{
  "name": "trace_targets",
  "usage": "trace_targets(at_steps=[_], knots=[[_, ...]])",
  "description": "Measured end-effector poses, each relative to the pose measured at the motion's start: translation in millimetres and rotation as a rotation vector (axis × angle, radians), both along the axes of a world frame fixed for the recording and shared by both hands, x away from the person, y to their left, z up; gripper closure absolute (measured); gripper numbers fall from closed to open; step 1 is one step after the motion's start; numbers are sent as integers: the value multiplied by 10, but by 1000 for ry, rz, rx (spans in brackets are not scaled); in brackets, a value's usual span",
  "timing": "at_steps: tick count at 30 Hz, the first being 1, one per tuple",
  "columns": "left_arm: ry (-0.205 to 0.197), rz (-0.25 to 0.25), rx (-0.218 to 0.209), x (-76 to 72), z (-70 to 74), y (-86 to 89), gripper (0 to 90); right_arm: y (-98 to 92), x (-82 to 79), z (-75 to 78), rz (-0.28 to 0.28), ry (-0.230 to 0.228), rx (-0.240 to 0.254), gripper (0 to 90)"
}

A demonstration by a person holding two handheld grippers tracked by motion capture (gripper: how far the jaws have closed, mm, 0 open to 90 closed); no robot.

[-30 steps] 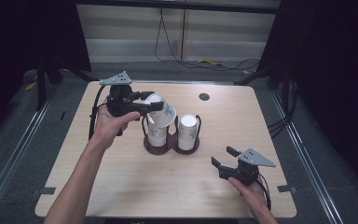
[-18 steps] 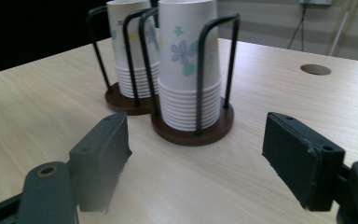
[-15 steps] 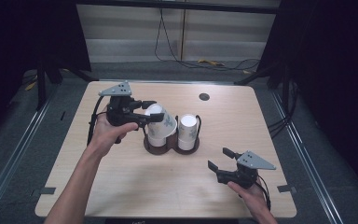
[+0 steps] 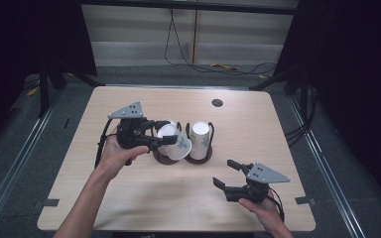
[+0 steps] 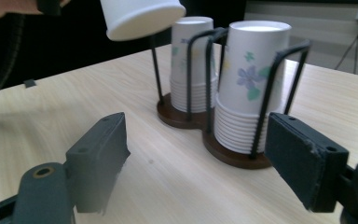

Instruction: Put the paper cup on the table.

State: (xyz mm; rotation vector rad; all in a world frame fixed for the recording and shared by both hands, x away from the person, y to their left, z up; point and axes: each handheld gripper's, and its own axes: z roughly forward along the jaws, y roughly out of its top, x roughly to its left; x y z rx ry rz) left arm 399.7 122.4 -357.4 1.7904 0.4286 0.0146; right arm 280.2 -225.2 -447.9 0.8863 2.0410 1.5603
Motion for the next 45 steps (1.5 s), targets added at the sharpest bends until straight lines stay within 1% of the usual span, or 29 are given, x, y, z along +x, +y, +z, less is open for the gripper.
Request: trace_targets(at_steps=[2,3,4,6,7,8,9,11,12,14,15,16,17,20,22,23,24,26,27,28,31,32,36,37,39,40,41,43,45], knots=[[-8,1,7,-23,-29,-12,373,35,-2,32,19,-3,17,211],[-5,4,10,-34,-43,-19,373,52,-2,51,29,-6,22,211],[-3,-2,7,-56,-73,-34,373,87,1,91,48,-16,31,211],[-3,-7,5,-65,-87,-45,373,101,6,109,55,-23,32,211],[3,-21,-5,-87,-113,-71,373,144,19,140,68,-28,43,211],[3,-21,-5,-87,-113,-71,373,144,19,140,68,-28,43,211],[9,-37,-20,-104,-130,-91,373,201,39,168,86,-30,33,211],[11,-39,-19,-112,-132,-100,373,228,52,183,96,-33,31,211],[7,-42,-17,-117,-133,-108,373,283,79,216,108,-45,37,211],[15,-52,-31,-131,-138,-107,373,306,89,232,110,-51,44,211],[21,-54,-37,-145,-151,-104,373,344,105,254,114,-57,64,211],[21,-54,-37,-145,-151,-104,373,344,105,254,114,-57,64,211],[35,-58,-53,-159,-166,-108,373,375,115,261,120,-57,78,202],[35,-65,-54,-172,-171,-123,373,406,131,271,129,-56,91,192],[45,-74,-65,-183,-168,-131,373,412,134,281,131,-56,90,188],[47,-77,-70,-189,-166,-136,373,423,138,291,131,-57,99,172],[45,-78,-66,-192,-162,-139,373,430,146,305,132,-63,103,159],[47,-80,-75,-193,-156,-145,373,449,156,335,137,-64,122,132],[53,-81,-81,-192,-153,-147,373,464,161,346,132,-68,138,131],[60,-82,-90,-195,-154,-159,373,490,183,366,139,-79,157,132],[67,-87,-95,-199,-154,-166,373,547,226,375,160,-73,162,131],[65,-90,-97,-200,-154,-168,374,564,239,370,164,-78,164,132],[67,-96,-106,-213,-142,-161,373,621,247,347,176,-69,166,132],[75,-102,-127,-217,-137,-157,374,632,245,344,179,-71,170,132],[74,-100,-129,-222,-132,-159,374,639,244,343,184,-70,176,132],[66,-95,-122,-230,-126,-165,374,638,246,338,180,-71,194,134],[66,-95,-122,-230,-126,-165,374,638,246,338,180,-71,194,134],[66,-98,-120,-238,-123,-174,374,638,250,331,180,-64,211,136],[66,-103,-121,-247,-121,-186,374,649,259,319,183,-60,212,142]])
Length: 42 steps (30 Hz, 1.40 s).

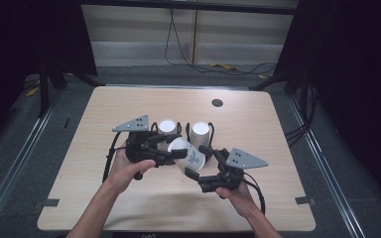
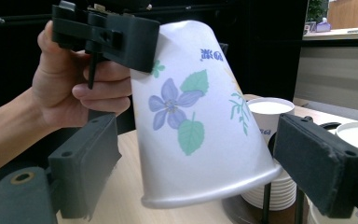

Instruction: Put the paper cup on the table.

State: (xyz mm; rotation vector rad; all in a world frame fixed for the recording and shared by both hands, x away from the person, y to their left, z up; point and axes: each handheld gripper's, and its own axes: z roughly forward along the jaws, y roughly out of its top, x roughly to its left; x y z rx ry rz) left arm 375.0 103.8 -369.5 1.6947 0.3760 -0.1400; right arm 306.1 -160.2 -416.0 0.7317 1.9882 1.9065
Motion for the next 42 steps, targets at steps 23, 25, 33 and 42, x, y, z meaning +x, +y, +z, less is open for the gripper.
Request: trace_targets(at_steps=[23,25,33,42], knots=[[22,-37,-27,-28,9,-55,374,36,44,-83,42,9,-26,192],[24,-42,-31,-22,6,-51,374,39,40,-83,34,4,-25,183],[34,-49,-49,-14,9,-37,374,51,46,-90,51,10,-6,168],[57,-67,-78,3,-7,-22,374,34,64,-117,70,33,9,157]])
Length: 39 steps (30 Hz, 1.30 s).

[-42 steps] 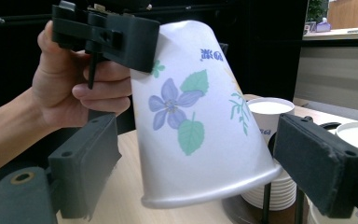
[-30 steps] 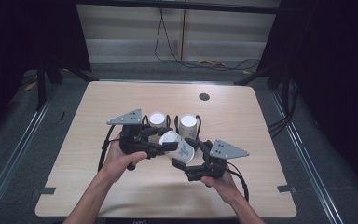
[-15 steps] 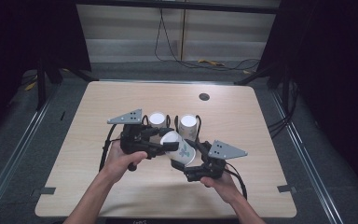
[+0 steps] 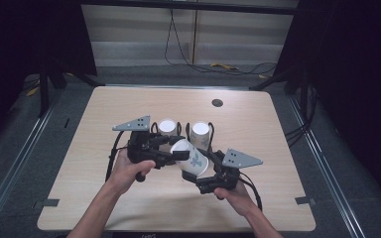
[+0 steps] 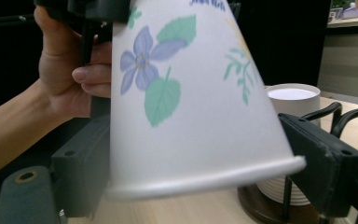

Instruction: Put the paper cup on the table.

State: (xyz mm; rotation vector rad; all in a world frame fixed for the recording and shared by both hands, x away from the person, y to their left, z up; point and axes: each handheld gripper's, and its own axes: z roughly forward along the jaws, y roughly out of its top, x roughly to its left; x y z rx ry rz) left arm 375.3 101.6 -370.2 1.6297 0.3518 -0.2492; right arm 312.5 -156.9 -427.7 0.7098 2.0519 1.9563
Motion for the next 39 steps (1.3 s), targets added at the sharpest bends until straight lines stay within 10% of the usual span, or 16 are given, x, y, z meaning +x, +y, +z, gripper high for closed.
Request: trace_targets(at_steps=[21,39], knots=[[14,-2,22,12,-24,27,354,-45,-18,13,23,1,-31,244],[-18,35,106,-8,-9,-13,161,-48,-24,10,26,19,-86,261]])
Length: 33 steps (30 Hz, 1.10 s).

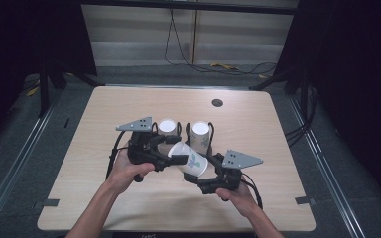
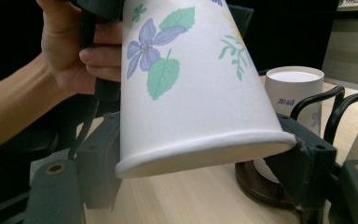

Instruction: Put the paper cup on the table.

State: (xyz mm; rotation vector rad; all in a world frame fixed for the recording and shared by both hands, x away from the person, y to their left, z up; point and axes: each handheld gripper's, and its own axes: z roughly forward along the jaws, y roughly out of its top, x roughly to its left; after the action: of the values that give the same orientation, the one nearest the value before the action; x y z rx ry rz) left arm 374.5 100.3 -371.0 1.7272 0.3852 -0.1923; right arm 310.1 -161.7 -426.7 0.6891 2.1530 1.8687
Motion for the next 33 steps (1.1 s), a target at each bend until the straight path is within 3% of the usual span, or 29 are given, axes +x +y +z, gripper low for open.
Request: trace_targets(at_steps=[9,16,21,33], knots=[[-33,36,57,16,27,100,162,-29,5,25,2,7,-64,272],[-39,40,72,12,25,152,164,-60,31,33,9,21,-118,275],[-50,24,103,-5,21,159,163,-62,42,40,27,31,-185,287],[-60,-2,174,-22,-10,176,161,-118,69,91,52,50,-260,298]])
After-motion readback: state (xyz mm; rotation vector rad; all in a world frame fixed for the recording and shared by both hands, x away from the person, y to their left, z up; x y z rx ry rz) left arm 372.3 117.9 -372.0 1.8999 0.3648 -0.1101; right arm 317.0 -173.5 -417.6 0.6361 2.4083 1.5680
